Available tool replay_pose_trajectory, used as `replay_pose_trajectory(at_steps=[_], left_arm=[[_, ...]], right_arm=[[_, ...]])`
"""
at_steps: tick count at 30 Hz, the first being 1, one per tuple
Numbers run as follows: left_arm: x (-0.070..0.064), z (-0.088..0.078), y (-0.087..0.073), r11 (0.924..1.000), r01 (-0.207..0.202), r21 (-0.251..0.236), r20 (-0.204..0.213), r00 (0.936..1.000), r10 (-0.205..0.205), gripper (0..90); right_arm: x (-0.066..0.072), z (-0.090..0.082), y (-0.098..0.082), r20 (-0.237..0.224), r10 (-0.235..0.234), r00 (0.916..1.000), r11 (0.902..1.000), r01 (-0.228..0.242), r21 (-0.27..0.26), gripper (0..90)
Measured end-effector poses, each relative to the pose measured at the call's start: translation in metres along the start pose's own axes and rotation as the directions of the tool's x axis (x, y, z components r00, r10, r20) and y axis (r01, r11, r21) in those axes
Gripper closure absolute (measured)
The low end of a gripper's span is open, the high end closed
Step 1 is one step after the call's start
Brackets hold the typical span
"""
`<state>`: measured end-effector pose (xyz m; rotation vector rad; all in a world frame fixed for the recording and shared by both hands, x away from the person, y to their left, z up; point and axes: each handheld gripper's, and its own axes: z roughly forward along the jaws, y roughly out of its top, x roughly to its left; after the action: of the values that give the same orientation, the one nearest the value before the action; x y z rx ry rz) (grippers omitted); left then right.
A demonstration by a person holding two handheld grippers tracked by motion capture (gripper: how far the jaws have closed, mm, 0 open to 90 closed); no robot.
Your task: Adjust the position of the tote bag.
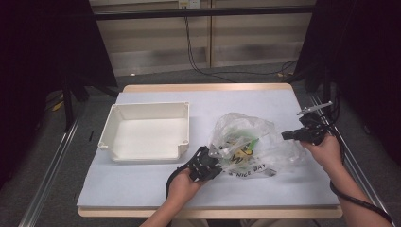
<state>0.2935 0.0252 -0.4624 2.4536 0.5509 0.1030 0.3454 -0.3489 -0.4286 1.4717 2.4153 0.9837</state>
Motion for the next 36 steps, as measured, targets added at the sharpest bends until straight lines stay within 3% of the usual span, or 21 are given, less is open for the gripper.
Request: replay_pose_trajectory(at_steps=[5,7,11,12,13,14,17,20,21,22,23,24,27,28,36], left_arm=[[0.001,0.002,-0.001,0.9999,0.000,0.016,0.009,1.0000,0.000,90.0],[0.000,0.003,-0.001,0.9999,0.013,0.005,0.005,0.9999,-0.013,90.0],[0.002,0.002,-0.001,0.9998,0.002,0.018,0.008,1.0000,-0.002,90.0],[0.000,0.004,-0.002,0.9988,0.047,-0.013,0.011,0.9988,-0.047,90.0],[0.003,0.002,-0.002,0.9998,0.006,0.017,0.008,0.9999,-0.006,90.0],[0.000,0.004,-0.002,0.9987,0.050,-0.013,0.007,0.9987,-0.050,90.0],[0.003,0.002,-0.002,0.9997,0.010,0.023,0.000,1.0000,-0.010,90.0],[0.003,0.002,-0.002,0.9997,0.017,0.015,0.005,0.9998,-0.017,90.0],[0.002,0.003,-0.002,0.9997,0.019,0.013,0.002,0.9998,-0.019,90.0],[0.000,0.004,-0.002,0.9986,0.052,-0.012,0.001,0.9986,-0.052,90.0],[0.003,0.002,-0.002,0.9998,0.016,0.015,0.002,0.9999,-0.016,90.0],[0.003,0.002,-0.002,0.9998,0.010,0.017,0.001,0.9999,-0.010,90.0],[0.003,0.001,-0.002,0.9998,0.003,0.022,0.011,0.9999,-0.003,90.0],[0.002,0.002,-0.002,0.9998,0.017,0.012,0.009,0.9998,-0.018,90.0],[0.001,0.001,-0.001,0.9999,-0.002,0.013,0.006,1.0000,0.002,90.0]], right_arm=[[-0.014,-0.006,-0.007,0.042,0.037,0.9984,0.9988,-0.035,-0.035,90.0],[-0.019,-0.007,-0.010,0.055,0.043,0.9976,0.9987,-0.042,-0.028,90.0],[-0.025,-0.007,-0.016,0.078,0.060,0.9952,0.9980,-0.058,-0.026,90.0],[-0.026,-0.008,-0.017,0.084,0.060,0.9947,0.9981,-0.058,-0.019,90.0],[-0.027,-0.007,-0.018,0.101,0.060,0.9931,0.9982,-0.059,-0.010,90.0],[-0.028,-0.007,-0.019,0.112,0.056,0.9921,0.9984,-0.056,-0.003,90.0],[-0.033,-0.008,-0.022,0.125,0.069,0.9897,0.9976,-0.069,0.000,90.0],[-0.035,-0.010,-0.024,0.147,0.066,0.9869,0.9977,-0.067,0.007,90.0],[-0.035,-0.010,-0.024,0.148,0.070,0.9865,0.9975,-0.071,0.004,90.0],[-0.036,-0.011,-0.024,0.141,0.073,0.9873,0.9973,-0.074,0.000,90.0],[-0.036,-0.011,-0.024,0.149,0.072,0.9862,0.9973,-0.073,0.000,90.0],[-0.037,-0.012,-0.025,0.143,0.079,0.9866,0.9969,-0.079,-0.008,90.0],[-0.035,-0.014,-0.024,0.116,0.078,0.9902,0.9965,-0.074,-0.038,90.0],[-0.032,-0.014,-0.023,0.121,0.076,0.9897,0.9966,-0.072,-0.041,89.2],[-0.018,-0.024,-0.018,0.114,0.019,0.9933,0.9963,-0.009,-0.086,73.9]])
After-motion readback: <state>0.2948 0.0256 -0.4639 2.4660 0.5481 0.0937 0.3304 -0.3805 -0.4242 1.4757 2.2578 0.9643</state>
